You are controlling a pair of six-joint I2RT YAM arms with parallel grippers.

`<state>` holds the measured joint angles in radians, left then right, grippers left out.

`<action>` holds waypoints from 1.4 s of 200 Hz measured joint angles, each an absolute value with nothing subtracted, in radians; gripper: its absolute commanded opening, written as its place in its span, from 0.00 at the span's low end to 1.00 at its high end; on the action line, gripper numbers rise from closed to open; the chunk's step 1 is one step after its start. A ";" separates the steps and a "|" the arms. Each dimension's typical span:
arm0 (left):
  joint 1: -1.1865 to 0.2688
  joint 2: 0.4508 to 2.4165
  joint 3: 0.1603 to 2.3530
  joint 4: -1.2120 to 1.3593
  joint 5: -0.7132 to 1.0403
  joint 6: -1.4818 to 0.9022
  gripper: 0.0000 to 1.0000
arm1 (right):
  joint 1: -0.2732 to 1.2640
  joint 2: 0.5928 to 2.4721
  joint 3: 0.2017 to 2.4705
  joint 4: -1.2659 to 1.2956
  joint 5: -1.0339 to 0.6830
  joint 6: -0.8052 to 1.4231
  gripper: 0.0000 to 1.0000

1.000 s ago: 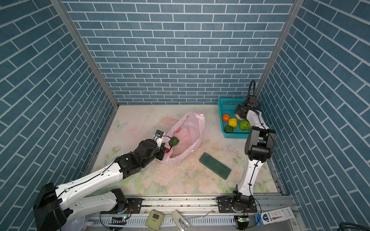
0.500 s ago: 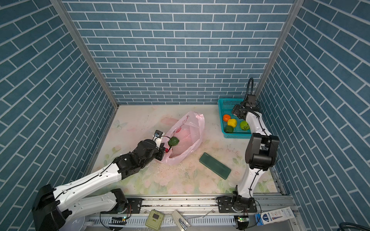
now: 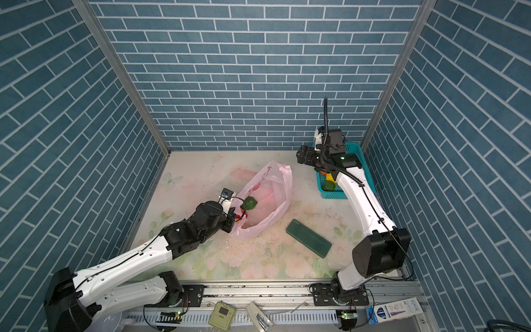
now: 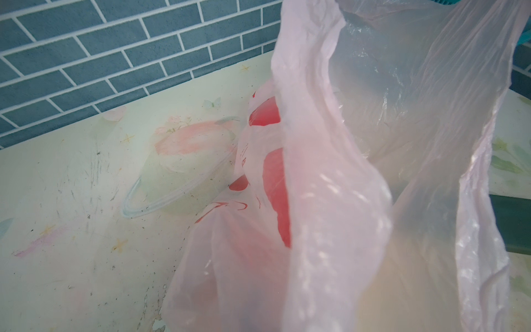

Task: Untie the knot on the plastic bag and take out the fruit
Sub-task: 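Move the right gripper back into the bag above the remaining fruit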

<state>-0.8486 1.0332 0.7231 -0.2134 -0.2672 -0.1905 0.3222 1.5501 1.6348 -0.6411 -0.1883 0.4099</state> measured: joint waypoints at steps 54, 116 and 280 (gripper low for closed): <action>-0.849 1.028 0.721 -0.221 -0.264 -0.183 0.00 | 0.607 1.551 1.758 -0.717 -0.185 0.410 0.85; -0.849 1.009 0.721 -0.225 -0.265 -0.183 0.00 | 0.809 1.573 1.779 -0.733 -0.141 0.402 0.85; -0.849 1.000 0.712 -0.224 -0.267 -0.183 0.00 | 0.866 1.562 1.177 -0.507 -0.039 0.302 0.80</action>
